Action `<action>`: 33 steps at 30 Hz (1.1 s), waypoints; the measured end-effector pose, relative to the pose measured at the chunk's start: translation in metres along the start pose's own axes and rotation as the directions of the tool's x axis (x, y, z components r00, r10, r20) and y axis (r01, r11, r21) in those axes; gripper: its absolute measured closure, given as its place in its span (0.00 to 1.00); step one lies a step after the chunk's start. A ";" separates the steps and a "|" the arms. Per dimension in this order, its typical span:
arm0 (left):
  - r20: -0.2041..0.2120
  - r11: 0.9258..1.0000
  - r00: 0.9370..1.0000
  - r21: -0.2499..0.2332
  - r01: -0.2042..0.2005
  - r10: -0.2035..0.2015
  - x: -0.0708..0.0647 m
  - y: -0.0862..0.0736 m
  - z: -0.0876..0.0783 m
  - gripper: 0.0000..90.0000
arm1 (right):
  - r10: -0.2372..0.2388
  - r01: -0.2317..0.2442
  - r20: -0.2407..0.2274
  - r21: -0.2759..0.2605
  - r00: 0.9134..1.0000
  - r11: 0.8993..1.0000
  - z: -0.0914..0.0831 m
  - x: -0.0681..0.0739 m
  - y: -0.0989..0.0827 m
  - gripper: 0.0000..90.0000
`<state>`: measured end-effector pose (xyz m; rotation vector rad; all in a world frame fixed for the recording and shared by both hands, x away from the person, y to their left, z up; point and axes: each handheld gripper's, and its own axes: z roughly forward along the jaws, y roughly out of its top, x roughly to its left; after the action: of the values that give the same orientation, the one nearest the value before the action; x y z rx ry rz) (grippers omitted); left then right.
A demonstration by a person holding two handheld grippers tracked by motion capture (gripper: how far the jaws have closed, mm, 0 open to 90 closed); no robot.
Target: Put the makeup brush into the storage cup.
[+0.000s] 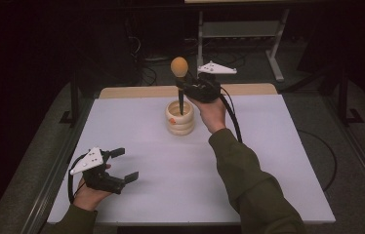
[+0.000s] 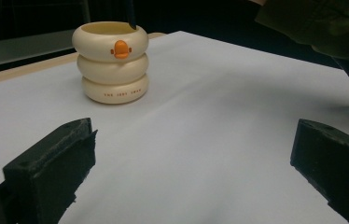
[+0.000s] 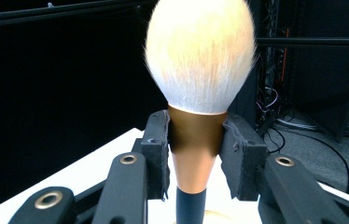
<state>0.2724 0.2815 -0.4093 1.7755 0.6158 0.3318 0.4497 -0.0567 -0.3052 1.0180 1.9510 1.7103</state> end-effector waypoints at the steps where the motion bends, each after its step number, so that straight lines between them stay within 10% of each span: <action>1: 0.000 1.000 1.000 0.000 0.001 -0.001 0.000 0.000 0.000 0.00 | -0.001 0.001 0.005 0.001 1.000 1.000 0.001 -0.001 -0.001 0.70; 33: 0.002 1.000 1.000 -0.001 0.010 -0.010 0.000 -0.001 0.000 0.00 | -0.019 0.019 0.003 0.073 1.000 0.997 0.026 -0.001 -0.022 0.70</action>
<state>0.2725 0.2813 -0.4100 1.7715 0.6226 0.3227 0.4612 -0.0394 -0.3322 1.0238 2.0281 1.6360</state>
